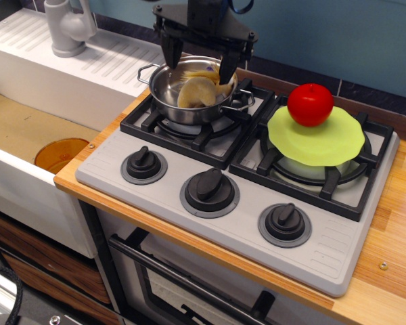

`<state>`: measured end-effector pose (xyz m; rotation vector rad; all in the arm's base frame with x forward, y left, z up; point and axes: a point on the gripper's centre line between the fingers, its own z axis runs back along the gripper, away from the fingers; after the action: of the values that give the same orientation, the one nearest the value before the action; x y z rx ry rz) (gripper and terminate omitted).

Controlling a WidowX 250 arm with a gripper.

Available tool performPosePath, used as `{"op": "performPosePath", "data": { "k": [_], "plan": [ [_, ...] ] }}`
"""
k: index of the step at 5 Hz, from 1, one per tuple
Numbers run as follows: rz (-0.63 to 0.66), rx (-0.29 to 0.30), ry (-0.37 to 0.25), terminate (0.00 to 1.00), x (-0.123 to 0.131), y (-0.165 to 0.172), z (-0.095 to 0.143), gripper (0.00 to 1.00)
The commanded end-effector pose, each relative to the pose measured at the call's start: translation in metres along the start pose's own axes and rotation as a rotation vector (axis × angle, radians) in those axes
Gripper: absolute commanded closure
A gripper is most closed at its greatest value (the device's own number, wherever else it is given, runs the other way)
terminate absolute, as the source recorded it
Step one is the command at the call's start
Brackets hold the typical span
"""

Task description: Put apple on plate and stuffedlion in pot or pan on stove

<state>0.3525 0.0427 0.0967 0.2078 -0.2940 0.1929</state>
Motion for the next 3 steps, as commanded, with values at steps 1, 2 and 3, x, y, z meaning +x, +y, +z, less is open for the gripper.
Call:
{"op": "performPosePath", "data": {
  "k": [1,2,3],
  "plan": [
    [-0.006,0.004,-0.056,0.00,0.010,-0.013,0.037,0.00],
    [0.028,0.001,-0.034,0.00,-0.005,-0.036,0.056,0.00],
    [0.071,-0.005,-0.022,0.00,-0.019,-0.060,0.069,0.00]
  ]
}}
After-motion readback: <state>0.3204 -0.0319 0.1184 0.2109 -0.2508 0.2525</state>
